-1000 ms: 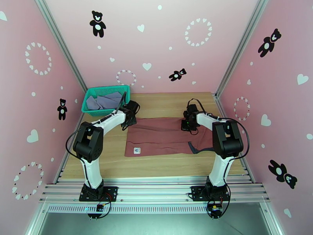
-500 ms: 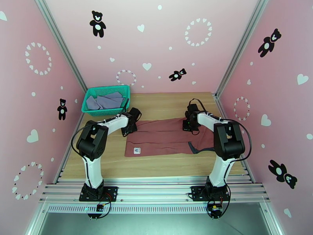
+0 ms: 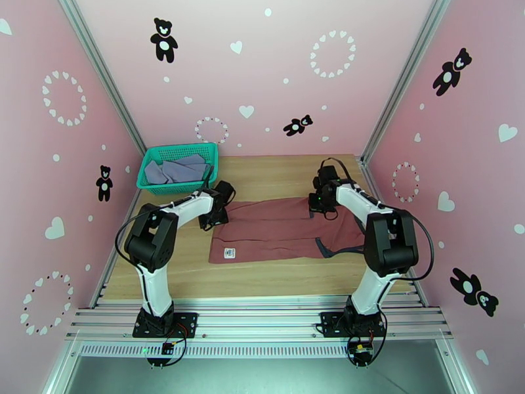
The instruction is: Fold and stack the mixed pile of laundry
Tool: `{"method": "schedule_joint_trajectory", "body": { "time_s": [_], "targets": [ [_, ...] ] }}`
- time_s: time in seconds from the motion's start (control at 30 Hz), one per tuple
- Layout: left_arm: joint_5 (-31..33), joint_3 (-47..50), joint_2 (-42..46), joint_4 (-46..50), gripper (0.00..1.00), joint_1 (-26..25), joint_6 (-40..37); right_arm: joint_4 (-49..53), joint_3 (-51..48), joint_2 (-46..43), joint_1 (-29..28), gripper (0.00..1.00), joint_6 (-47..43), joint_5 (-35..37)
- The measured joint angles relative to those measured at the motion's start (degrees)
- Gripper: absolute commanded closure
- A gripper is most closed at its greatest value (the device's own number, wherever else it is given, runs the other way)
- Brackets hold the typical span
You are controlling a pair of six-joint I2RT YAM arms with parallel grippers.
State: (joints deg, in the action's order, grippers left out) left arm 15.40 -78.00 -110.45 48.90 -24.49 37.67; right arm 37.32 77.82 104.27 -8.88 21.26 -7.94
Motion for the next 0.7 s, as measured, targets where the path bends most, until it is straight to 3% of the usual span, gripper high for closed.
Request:
{"method": "schedule_joint_trajectory", "body": {
  "time_s": [0.2, 0.4, 0.7],
  "targets": [
    [0.00, -6.78, 0.24, 2.84, 0.46, 0.00, -1.99, -1.07, 8.55, 9.81, 0.00, 0.87, 1.46, -0.37],
    [-1.33, -12.52, -2.29, 1.51, 0.62, 0.07, -4.07, -0.83, 8.15, 15.06, 0.00, 0.87, 3.26, 2.99],
    [-2.86, -15.56, -14.27, -2.29, 0.64, 1.18, -4.37, -1.03, 7.28, 15.02, 0.44, 0.85, 3.15, 4.39]
  ]
}}
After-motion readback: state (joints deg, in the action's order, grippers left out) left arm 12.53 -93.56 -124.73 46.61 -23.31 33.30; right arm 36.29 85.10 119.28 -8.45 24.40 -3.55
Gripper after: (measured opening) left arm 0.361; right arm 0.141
